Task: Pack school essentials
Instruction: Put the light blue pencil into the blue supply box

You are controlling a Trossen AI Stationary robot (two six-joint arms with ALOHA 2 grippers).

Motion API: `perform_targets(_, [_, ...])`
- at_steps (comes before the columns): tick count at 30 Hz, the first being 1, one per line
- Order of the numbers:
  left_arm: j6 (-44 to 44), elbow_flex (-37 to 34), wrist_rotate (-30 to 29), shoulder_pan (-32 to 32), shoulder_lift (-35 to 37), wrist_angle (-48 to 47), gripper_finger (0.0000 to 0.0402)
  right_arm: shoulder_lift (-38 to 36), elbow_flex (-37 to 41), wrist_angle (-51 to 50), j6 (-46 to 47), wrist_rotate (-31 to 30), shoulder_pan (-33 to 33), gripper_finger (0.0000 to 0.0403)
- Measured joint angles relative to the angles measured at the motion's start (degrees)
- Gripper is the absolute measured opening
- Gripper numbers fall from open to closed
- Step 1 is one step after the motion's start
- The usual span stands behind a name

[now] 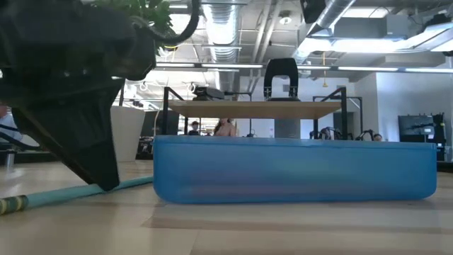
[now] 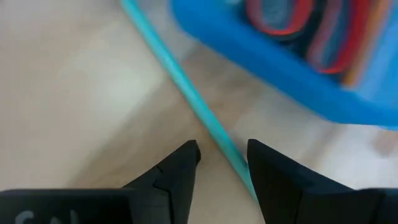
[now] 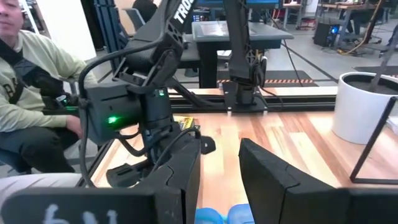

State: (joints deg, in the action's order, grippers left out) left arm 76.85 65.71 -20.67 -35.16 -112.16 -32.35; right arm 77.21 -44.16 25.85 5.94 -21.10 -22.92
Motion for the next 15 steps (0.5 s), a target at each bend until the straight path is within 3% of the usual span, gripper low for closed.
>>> perform_targets(7, [0.6,0.2,1.3,0.7,0.1,-5.0,0.0129,0.0,0.0,-0.1,0.0,0.0,0.2,0.0134])
perform_targets(15, [-1.4,0.9,3.7,1.3,0.1,-7.2,0.0051,0.0,0.0,-0.1,0.0,0.0,0.1,0.0134])
